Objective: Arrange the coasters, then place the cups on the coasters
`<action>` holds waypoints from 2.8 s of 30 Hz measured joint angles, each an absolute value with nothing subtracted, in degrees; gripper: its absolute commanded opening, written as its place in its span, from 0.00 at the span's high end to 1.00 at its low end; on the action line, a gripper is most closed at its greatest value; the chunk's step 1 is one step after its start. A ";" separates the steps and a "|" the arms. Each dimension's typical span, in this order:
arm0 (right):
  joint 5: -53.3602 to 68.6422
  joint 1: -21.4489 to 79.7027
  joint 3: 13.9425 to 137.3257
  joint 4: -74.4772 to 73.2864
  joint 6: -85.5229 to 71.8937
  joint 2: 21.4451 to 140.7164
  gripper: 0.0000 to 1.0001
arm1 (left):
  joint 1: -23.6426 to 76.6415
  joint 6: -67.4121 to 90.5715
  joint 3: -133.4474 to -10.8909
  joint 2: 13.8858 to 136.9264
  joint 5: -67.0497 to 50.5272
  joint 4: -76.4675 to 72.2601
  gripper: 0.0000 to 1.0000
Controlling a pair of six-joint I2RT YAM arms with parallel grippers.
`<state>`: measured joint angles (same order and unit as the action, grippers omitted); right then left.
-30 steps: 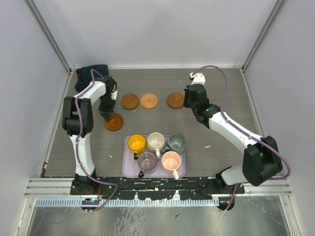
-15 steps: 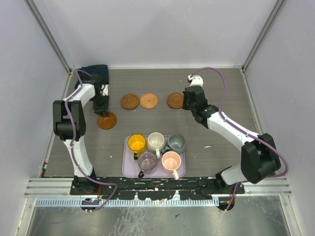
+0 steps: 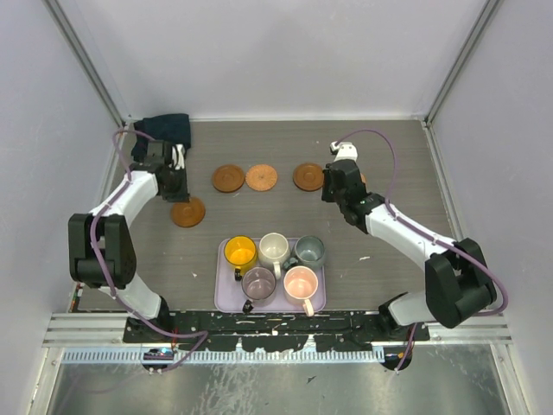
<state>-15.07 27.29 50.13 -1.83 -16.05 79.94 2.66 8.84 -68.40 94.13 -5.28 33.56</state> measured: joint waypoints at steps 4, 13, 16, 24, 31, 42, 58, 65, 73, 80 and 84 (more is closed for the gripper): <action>-14.87 27.29 49.80 -1.34 -16.08 78.94 0.87 | 4.67 9.65 -65.28 93.71 -3.64 33.01 0.93; -14.39 27.29 49.52 -0.67 -16.40 78.65 0.87 | 7.01 9.67 -63.70 97.43 -1.30 32.93 0.96; -14.41 27.29 49.47 -0.64 -16.43 78.65 0.87 | 7.01 9.67 -63.70 98.72 -0.62 32.82 0.96; -14.39 27.33 49.47 -0.45 -16.45 79.15 0.87 | 7.01 9.67 -63.70 99.68 1.43 32.60 0.97; -14.22 27.33 49.47 -0.47 -16.43 80.84 0.87 | 6.85 9.67 -63.70 100.01 3.22 31.66 0.99; -14.02 27.33 49.52 -0.43 -16.45 82.19 0.87 | 5.45 9.91 -67.40 104.29 2.70 30.24 1.00; -15.05 27.33 52.29 -0.36 -15.57 87.13 0.87 | 4.27 10.90 -87.53 118.74 -0.84 32.62 1.00; -15.62 27.33 52.66 -0.01 -15.18 88.14 0.87 | 3.55 11.44 -96.09 124.27 -2.09 34.02 1.00; -16.47 27.33 53.84 0.45 -15.16 89.58 0.87 | 3.25 11.60 -99.02 126.30 -5.54 34.06 1.00; -17.28 27.33 54.76 1.37 -15.14 91.64 0.87 | 3.27 11.70 -99.02 126.52 -8.27 33.54 1.00; -17.61 27.33 56.38 2.07 -14.90 93.93 0.87 | 4.38 11.86 -99.15 126.67 -8.97 33.21 1.00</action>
<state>-17.61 27.33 56.38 2.07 -14.90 93.93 4.38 11.86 -99.15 126.67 -8.97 33.21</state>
